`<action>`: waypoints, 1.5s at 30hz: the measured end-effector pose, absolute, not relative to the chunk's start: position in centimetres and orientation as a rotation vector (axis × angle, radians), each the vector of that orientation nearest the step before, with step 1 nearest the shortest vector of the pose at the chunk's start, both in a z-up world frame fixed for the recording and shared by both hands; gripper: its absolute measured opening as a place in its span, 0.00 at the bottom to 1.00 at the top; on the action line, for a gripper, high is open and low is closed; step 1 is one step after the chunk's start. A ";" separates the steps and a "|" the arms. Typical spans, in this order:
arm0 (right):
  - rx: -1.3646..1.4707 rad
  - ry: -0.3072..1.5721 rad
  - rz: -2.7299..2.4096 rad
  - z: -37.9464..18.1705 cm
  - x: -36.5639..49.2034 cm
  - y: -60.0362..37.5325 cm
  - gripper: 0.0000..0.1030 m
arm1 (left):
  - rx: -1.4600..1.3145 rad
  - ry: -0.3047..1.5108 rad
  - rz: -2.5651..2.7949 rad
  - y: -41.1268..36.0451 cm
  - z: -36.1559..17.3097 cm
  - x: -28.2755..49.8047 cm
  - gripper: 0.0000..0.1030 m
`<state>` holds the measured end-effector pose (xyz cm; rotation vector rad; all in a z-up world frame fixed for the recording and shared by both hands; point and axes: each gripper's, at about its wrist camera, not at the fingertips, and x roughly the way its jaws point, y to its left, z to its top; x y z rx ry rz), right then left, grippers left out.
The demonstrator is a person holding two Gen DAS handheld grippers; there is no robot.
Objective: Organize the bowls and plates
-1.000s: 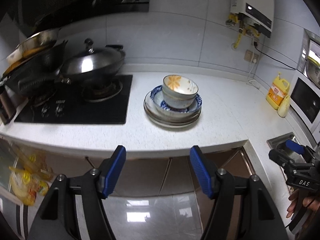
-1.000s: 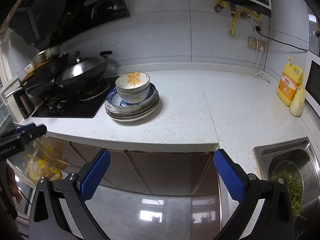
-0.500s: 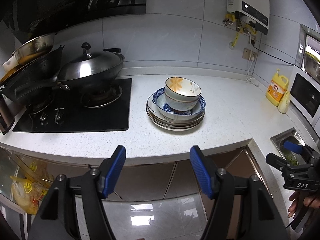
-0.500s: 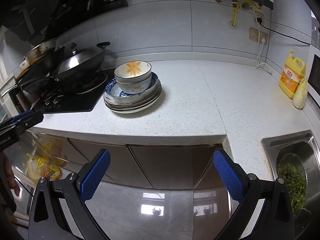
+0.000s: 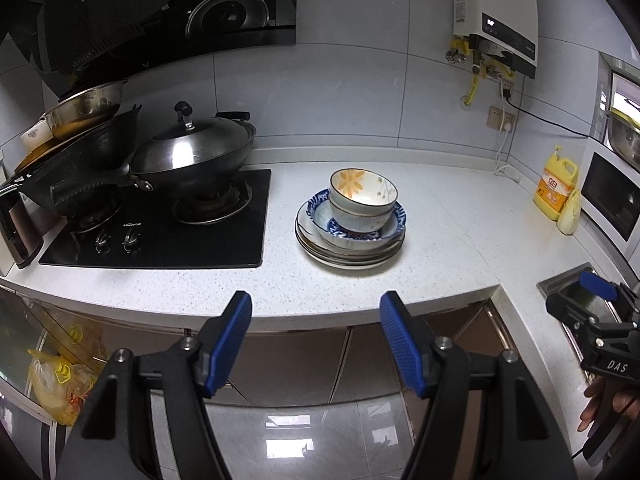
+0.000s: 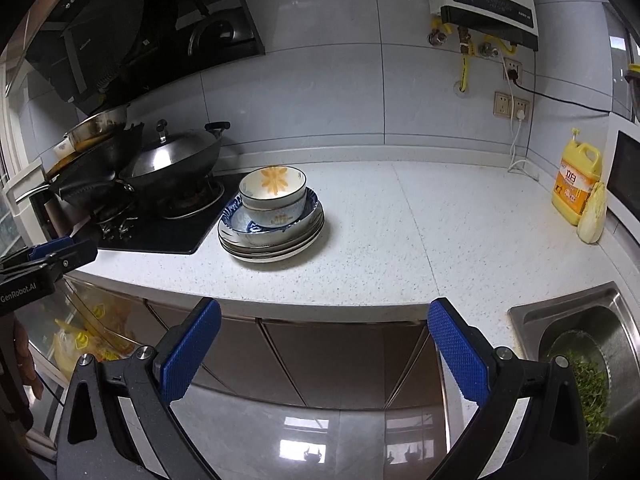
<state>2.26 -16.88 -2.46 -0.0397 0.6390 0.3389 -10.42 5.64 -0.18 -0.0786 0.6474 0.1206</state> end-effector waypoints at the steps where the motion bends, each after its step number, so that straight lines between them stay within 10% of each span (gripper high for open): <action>1: -0.040 0.638 0.341 -2.4 2.1 -16.9 0.99 | -0.078 0.648 0.120 5.5 -0.1 -10.7 0.63; 45: -0.075 0.613 0.350 -1.4 0.8 -18.9 0.99 | -0.152 0.639 0.192 5.4 -0.2 -12.3 0.63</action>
